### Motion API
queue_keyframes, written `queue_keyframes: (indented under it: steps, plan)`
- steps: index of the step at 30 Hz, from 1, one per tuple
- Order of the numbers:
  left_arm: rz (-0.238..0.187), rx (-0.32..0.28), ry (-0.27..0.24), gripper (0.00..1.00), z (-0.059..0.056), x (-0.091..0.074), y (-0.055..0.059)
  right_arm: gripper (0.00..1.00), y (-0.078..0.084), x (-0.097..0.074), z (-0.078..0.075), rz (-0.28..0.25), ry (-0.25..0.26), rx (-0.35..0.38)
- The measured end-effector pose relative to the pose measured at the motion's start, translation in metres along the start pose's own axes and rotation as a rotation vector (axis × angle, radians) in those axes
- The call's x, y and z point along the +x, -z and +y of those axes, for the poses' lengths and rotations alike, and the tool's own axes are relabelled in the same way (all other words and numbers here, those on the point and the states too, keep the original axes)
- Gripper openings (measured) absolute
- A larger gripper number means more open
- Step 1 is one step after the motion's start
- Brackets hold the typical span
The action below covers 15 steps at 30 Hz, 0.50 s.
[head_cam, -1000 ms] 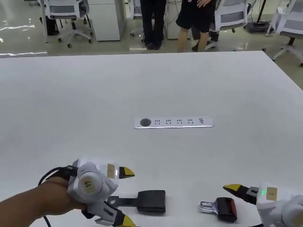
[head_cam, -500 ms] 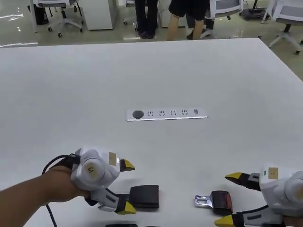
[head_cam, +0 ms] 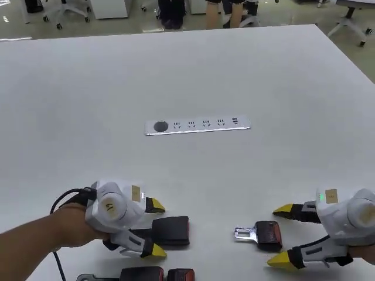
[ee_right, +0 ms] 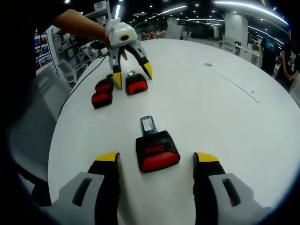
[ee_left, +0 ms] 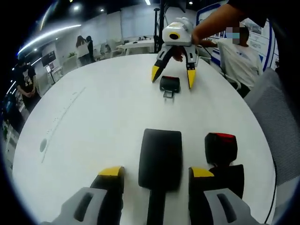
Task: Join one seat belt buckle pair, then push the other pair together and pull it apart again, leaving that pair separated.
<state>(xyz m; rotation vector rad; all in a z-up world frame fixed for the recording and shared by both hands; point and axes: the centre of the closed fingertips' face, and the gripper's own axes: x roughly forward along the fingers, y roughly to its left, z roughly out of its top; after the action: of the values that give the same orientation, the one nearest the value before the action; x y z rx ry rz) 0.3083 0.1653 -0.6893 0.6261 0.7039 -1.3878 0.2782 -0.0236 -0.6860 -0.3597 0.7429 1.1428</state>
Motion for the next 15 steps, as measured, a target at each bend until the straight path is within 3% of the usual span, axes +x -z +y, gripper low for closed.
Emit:
queue_keyframes:
  steps: [5,7,10,15]
  plan:
    - [-0.002,0.013,0.018,0.56,-0.0005,0.0005,-0.0005,0.56,0.0014,0.0034,-0.0017,0.008,-0.015,-0.051]
    - [0.001,0.024,0.03,0.51,-0.0032,0.0003,-0.0029,0.49,0.0022,0.0015,0.0024,0.017,-0.043,-0.052]
    - [-0.005,0.026,0.04,0.37,-0.0052,0.0011,-0.0067,0.38,0.0,-0.0025,-0.0032,0.032,-0.028,-0.048]
    - [-0.009,0.041,0.05,0.35,-0.0068,0.0029,-0.0079,0.35,-0.0003,-0.0039,-0.0048,0.058,-0.034,-0.075]
